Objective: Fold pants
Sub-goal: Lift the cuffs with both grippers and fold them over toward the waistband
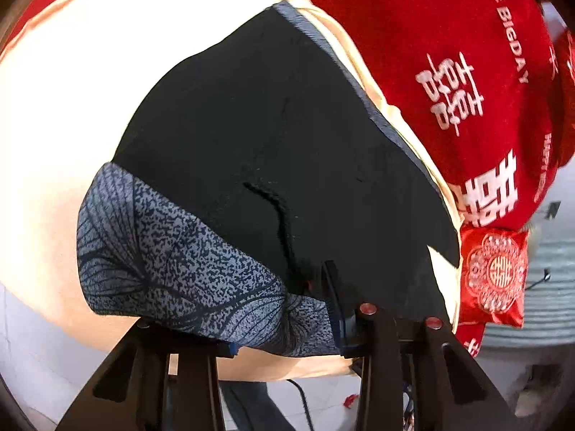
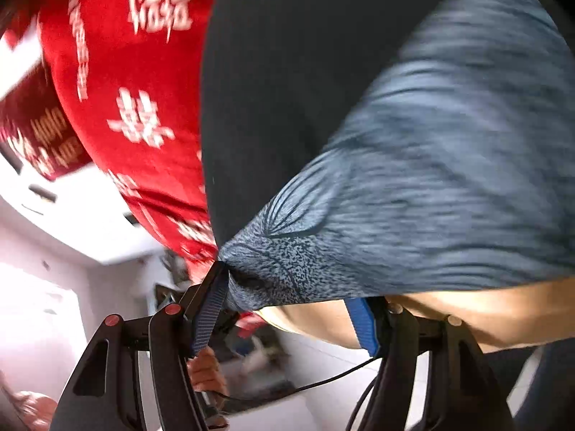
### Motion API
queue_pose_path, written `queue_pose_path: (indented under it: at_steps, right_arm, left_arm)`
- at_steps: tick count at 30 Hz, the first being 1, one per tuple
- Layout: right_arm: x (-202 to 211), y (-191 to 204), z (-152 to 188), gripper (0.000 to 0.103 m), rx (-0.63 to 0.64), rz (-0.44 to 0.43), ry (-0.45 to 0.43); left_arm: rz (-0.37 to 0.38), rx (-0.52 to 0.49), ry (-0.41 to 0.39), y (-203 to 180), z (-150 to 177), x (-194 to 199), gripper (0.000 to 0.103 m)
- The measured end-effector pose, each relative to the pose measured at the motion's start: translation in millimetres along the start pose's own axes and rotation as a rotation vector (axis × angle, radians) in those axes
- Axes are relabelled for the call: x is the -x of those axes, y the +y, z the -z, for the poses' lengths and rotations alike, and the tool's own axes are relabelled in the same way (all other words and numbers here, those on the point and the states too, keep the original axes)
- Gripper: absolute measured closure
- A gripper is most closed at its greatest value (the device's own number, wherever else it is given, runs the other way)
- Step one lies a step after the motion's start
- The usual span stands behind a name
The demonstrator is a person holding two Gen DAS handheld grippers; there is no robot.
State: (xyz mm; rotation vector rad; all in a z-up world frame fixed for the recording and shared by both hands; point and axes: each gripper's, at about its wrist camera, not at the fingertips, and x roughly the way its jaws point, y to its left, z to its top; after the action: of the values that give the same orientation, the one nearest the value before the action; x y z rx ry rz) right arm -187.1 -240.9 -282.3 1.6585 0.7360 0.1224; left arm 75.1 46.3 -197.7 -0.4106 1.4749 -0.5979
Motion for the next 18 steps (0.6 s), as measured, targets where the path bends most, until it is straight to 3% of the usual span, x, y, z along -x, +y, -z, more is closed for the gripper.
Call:
queue_pose_path:
  at_steps: [2,3,4,5,6,7,11,18]
  right_arm:
    - [10,-9,-1,0.037,-0.057,-0.050,-0.041]
    - [13,-10,-1,0.044,-0.081,-0.062,-0.060]
    - [16,-11,-1,0.065,-0.111,-0.071,-0.083]
    - [20,-12,0,0.077,-0.153,-0.077,-0.105]
    - [21,-12,0,0.089,-0.179,-0.083,-0.118]
    - [25,-8,1,0.092,-0.205,-0.066,-0.131]
    - [39,46,-3,0.096,-0.031,0.132,-0.089]
    - [34,156,-56,0.096,0.296,0.323,0.063]
  left_arm:
    - [-0.008,-0.023,0.010,-4,-2,-1,0.065]
    - [-0.016,-0.032,0.015,-5,-3,-1,0.065]
    - [-0.022,-0.039,0.019,-5,-3,-1,0.065]
    - [-0.031,-0.043,0.023,-5,-3,-2,0.065]
    - [-0.040,-0.045,0.028,-6,-4,-3,0.065]
    - [-0.045,-0.042,0.035,-7,-5,-3,0.065]
    - [-0.070,-0.057,0.033,-18,-8,7,0.065]
    - [-0.089,-0.089,-0.025,-64,-45,26,0.065]
